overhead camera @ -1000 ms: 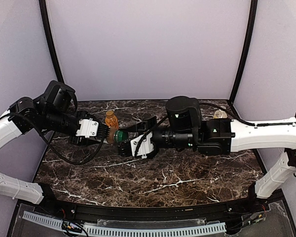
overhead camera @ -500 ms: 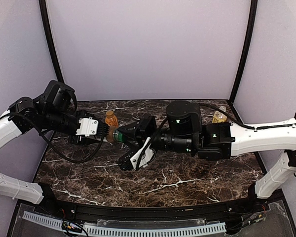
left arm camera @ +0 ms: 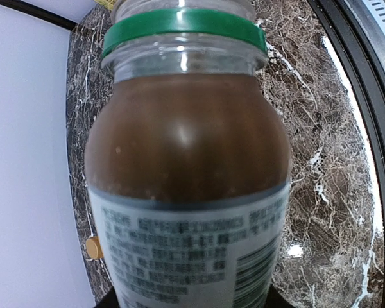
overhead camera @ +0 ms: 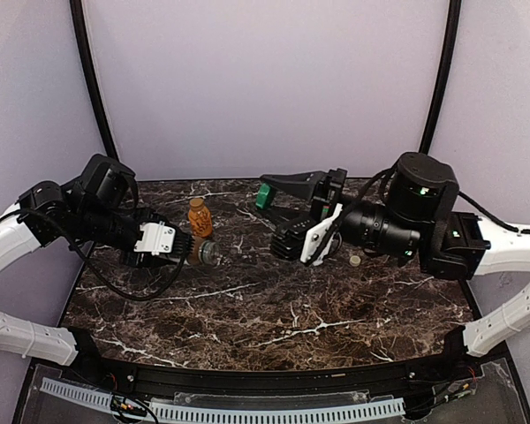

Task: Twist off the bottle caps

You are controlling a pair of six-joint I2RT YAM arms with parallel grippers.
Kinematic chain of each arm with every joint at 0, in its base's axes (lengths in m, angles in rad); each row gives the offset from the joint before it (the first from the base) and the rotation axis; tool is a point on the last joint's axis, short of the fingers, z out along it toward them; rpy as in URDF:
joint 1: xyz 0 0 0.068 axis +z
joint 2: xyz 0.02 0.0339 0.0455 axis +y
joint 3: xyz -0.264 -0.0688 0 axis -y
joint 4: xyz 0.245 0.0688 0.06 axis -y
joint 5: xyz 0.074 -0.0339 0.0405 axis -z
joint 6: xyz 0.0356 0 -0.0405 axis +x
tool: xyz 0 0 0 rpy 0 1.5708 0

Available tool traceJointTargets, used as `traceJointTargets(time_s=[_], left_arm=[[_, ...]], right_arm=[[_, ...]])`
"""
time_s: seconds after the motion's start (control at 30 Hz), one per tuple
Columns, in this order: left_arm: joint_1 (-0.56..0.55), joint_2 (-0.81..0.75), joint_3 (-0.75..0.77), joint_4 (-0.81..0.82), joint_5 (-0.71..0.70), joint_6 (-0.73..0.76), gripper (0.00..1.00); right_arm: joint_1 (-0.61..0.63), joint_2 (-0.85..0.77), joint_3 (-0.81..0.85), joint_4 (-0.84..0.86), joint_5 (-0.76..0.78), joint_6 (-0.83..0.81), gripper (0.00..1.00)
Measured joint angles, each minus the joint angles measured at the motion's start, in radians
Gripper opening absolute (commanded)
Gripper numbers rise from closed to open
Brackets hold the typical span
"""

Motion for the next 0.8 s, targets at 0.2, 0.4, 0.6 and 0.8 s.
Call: traceJointTargets(time_s=[0.2,0.4,0.6,0.8], left_arm=[[0.0,-0.005,-0.001,0.005,-0.02,-0.032,0.27],[0.043,-0.059,-0.02,0.092,-0.048,-0.134,0.27],[0.132,-0.135,-0.073,0.187,-0.058,-0.25,0.27],[0.212,-0.24,-0.175,0.219,-0.026,-0.338,0.27]], right_arm=[[-0.028,0.024,0.029,-0.065,0.084,0.238,0.0],[-0.28,0.09,0.16,-0.421,0.172,0.827,0.0],[-0.447,0.129,0.093,-0.739,0.113,1.324,0.0],[-0.584,0.227,-0.074,-0.9,0.001,1.567,0.0]])
